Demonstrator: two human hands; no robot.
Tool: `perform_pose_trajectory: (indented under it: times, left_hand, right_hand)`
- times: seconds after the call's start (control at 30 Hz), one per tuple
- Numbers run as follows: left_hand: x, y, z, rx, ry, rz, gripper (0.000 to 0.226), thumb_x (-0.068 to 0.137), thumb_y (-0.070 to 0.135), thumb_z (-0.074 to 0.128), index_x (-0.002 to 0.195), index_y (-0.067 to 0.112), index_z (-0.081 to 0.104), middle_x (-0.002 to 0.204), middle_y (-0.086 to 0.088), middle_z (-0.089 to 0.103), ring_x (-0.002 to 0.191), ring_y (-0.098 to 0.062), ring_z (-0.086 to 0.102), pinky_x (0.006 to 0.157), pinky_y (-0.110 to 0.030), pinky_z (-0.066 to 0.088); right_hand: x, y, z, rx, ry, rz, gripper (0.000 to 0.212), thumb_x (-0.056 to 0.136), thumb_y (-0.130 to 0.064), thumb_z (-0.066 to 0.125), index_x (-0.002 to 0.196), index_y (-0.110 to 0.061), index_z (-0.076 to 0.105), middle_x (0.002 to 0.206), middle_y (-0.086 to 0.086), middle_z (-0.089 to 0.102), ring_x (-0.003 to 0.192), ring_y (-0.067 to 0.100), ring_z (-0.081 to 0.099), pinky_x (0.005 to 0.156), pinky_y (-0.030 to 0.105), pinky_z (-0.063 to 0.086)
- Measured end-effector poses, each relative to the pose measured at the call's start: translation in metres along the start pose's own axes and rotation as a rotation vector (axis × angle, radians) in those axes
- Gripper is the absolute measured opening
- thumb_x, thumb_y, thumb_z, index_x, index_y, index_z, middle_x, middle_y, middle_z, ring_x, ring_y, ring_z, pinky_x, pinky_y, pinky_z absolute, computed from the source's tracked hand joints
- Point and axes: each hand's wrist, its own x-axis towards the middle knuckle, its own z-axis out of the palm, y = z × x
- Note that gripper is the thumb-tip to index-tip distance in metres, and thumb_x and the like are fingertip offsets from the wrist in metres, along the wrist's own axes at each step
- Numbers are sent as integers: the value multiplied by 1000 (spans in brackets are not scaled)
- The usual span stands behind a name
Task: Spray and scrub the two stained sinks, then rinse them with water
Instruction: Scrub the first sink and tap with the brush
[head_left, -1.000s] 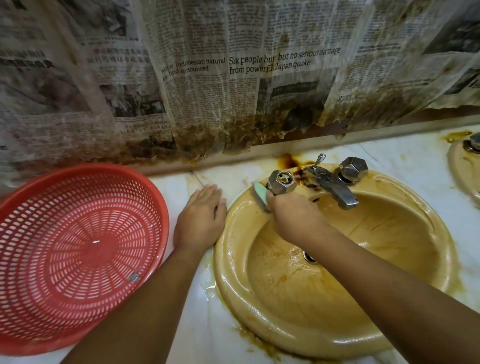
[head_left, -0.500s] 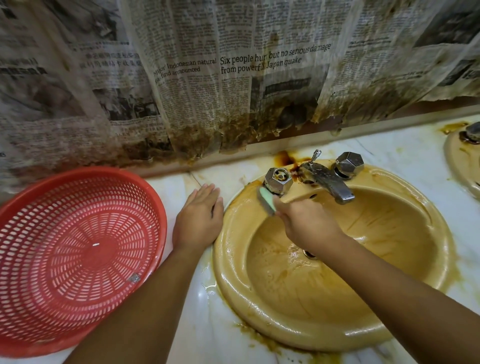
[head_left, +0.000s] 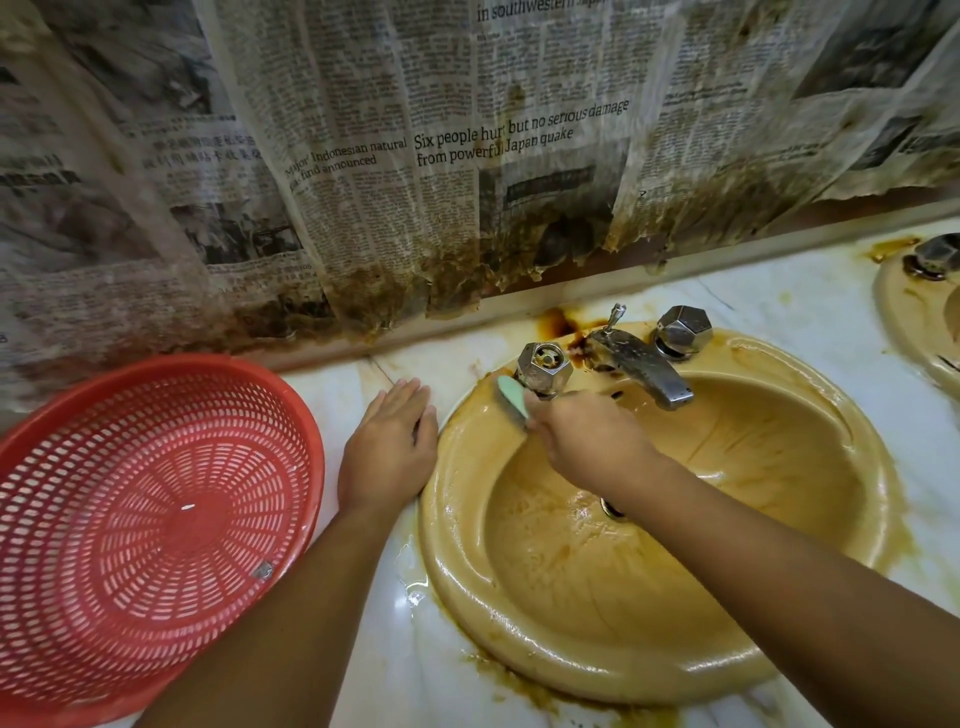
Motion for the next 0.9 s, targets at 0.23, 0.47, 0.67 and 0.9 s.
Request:
perform_pose_trajectory:
  times: [0.23, 0.47, 0.67, 0.9]
  left_hand:
    - [1, 1, 0, 19, -5, 6, 43, 106, 34, 44, 146, 25, 57, 157, 9, 46, 150, -7, 31, 122, -19, 10]
    - [1, 0, 1, 39, -27, -25, 44, 107, 38, 40, 148, 29, 55, 159, 12, 43, 151, -8, 29, 124, -24, 15]
    - [1, 1, 1, 42, -36, -39, 45, 107, 39, 40, 148, 31, 54, 159, 14, 43, 151, -7, 29, 123, -26, 17]
    - [-2, 8, -7, 40, -81, -4, 51, 105, 49, 43, 152, 29, 49, 162, 12, 37, 154, -9, 23, 125, -29, 16]
  right_hand:
    - [-36, 22, 23, 153, 123, -147, 49, 109, -44, 36, 157, -38, 35, 93, 5, 60, 80, 29, 62, 62, 38, 47]
    - [-9, 48, -7, 164, 363, 0, 46, 108, -39, 41, 153, -32, 44, 88, 6, 64, 77, 30, 61, 52, 32, 38]
    - [5, 53, -45, -14, 206, -46, 36, 108, -39, 42, 142, -34, 53, 111, 9, 68, 103, 34, 63, 70, 37, 47]
    - [9, 55, -59, -68, 172, -85, 35, 108, -42, 42, 136, -29, 58, 111, 6, 67, 105, 30, 62, 69, 35, 42]
